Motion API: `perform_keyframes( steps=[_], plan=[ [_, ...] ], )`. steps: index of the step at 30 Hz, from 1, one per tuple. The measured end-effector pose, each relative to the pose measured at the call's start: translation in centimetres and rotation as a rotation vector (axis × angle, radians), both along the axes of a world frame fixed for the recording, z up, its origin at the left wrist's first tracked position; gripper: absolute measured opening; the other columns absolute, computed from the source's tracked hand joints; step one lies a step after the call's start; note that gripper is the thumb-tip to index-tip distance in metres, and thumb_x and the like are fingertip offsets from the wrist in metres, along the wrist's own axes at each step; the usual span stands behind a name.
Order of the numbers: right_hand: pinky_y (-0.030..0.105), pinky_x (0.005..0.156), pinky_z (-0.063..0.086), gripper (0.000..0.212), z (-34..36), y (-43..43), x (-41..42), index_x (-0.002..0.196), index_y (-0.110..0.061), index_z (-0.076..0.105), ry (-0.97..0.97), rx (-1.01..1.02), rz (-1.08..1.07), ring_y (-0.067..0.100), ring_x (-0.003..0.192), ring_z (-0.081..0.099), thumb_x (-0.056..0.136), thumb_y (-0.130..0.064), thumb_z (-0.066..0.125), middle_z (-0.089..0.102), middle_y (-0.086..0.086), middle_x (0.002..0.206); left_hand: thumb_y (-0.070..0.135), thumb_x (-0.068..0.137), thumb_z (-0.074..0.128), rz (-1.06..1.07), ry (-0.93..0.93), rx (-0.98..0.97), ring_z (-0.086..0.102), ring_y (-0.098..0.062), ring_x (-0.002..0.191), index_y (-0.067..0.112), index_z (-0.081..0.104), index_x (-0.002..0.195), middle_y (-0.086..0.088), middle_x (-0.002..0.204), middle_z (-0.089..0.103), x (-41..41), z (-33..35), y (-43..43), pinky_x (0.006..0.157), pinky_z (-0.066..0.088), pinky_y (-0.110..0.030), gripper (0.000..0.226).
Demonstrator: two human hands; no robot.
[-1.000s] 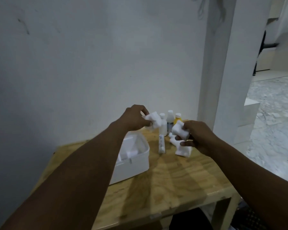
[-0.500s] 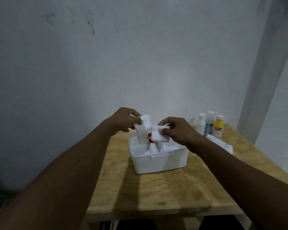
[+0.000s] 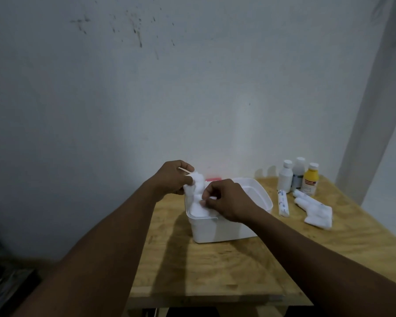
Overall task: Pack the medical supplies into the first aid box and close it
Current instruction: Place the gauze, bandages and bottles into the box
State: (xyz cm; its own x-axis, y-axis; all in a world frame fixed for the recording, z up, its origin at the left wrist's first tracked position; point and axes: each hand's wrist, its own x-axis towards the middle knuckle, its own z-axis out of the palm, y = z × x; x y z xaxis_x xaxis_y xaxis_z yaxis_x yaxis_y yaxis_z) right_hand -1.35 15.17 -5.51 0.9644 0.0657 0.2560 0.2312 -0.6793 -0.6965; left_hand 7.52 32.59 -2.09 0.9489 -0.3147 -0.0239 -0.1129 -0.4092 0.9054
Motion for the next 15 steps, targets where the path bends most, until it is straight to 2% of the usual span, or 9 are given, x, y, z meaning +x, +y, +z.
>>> perform_keyframes(
  steps=[4,7,10,15],
  plan=[
    [0.019,0.077,0.044,0.012,-0.4,-0.1,0.0,0.092,-0.017,0.075,-0.032,-0.057,-0.009,0.009,0.084,0.06,0.088,-0.013,0.064,0.072,-0.001,0.095,0.0,0.079,0.078,0.036,-0.082,0.074,0.062,-0.019,0.076,0.008,0.071,0.098,-0.015,0.095,0.072,0.3,-0.6,-0.3,0.062,0.051,-0.025,0.022],
    [0.012,0.077,0.044,0.017,-0.3,-0.6,0.0,0.098,-0.017,0.073,-0.02,-0.028,0.021,0.009,0.089,0.062,0.09,-0.009,0.061,0.072,-0.001,0.101,0.002,0.078,0.081,0.052,-0.101,0.09,0.065,-0.021,0.079,0.01,0.073,0.093,-0.014,0.095,0.074,0.6,-0.9,-0.6,0.071,0.053,-0.03,0.019],
    [0.016,0.08,0.045,0.019,-0.1,-0.6,0.1,0.1,-0.018,0.073,-0.004,-0.061,0.046,0.011,0.091,0.063,0.09,-0.008,0.061,0.072,0.0,0.105,0.006,0.081,0.081,0.036,-0.132,0.155,0.066,-0.02,0.088,0.012,0.076,0.093,-0.006,0.095,0.073,0.9,-1.2,-0.9,0.08,0.056,-0.032,0.015],
    [0.022,0.083,0.042,0.02,-0.8,-0.2,0.1,0.105,-0.022,0.073,-0.06,-0.162,-0.009,0.01,0.091,0.054,0.092,-0.016,0.058,0.065,-0.001,0.108,0.02,0.084,0.08,0.017,-0.218,0.306,0.059,-0.016,0.086,0.013,0.08,0.104,0.001,0.086,0.067,1.0,-1.7,-1.2,0.075,0.046,-0.026,0.021]
  ],
)
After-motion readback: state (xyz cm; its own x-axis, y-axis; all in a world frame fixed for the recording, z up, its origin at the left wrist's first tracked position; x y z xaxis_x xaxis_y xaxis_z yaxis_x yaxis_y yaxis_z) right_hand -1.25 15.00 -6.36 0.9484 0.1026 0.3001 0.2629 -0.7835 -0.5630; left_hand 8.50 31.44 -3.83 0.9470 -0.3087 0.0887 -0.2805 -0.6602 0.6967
